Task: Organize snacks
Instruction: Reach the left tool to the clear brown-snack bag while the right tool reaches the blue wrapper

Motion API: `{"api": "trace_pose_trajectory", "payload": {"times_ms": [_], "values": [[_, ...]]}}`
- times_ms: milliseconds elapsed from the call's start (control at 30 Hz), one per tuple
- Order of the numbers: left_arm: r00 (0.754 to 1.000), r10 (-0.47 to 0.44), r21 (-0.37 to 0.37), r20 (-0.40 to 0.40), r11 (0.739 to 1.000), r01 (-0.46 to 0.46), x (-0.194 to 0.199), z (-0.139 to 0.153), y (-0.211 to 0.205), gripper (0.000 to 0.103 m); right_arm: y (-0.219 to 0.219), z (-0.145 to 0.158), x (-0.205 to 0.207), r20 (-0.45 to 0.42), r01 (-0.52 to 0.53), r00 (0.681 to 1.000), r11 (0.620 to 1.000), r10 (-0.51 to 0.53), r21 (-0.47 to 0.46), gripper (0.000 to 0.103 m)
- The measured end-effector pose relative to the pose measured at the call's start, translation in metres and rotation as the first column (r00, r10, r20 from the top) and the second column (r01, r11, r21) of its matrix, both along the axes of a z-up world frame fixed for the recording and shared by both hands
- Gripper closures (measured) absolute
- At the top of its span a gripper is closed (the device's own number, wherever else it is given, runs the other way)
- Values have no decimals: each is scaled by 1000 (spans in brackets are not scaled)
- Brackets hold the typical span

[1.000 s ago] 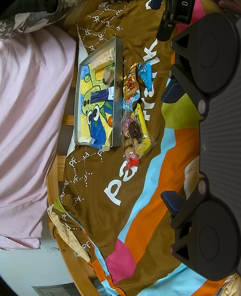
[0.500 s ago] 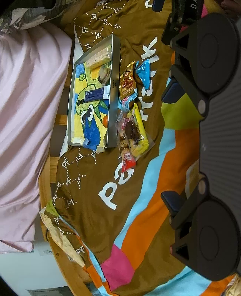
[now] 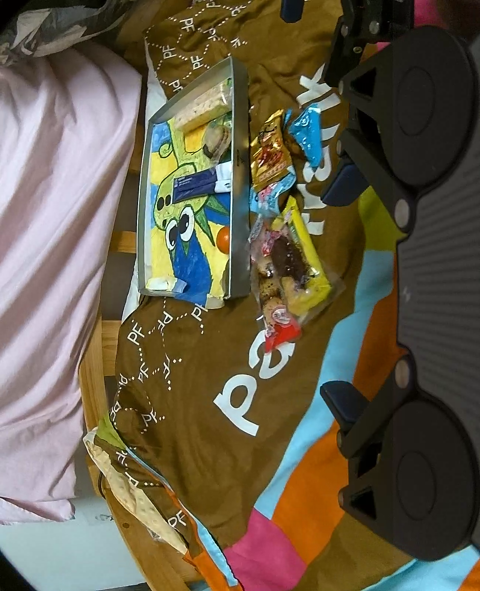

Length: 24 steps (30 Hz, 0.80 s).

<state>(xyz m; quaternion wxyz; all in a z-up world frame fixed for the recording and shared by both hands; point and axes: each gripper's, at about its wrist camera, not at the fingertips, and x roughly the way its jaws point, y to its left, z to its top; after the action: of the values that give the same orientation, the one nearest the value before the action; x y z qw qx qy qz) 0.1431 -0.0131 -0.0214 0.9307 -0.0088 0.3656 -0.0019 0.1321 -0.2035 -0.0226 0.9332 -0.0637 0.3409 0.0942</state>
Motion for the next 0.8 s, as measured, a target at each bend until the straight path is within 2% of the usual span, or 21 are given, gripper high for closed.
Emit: {"api": "trace_pose_trajectory", "payload": {"times_ms": [367, 600, 800], "values": [[1000, -7, 7, 21, 1000, 7, 28, -5, 5, 0, 5, -14, 39, -9, -62, 998, 998, 62, -23, 1], [997, -33, 21, 63, 999, 31, 49, -10, 4, 0, 8, -29, 56, -42, -39, 998, 999, 38, -10, 1], [996, -36, -5, 86, 999, 37, 64, -14, 7, 0, 8, -33, 64, -50, -25, 998, 1000, 25, 1, 1]]}}
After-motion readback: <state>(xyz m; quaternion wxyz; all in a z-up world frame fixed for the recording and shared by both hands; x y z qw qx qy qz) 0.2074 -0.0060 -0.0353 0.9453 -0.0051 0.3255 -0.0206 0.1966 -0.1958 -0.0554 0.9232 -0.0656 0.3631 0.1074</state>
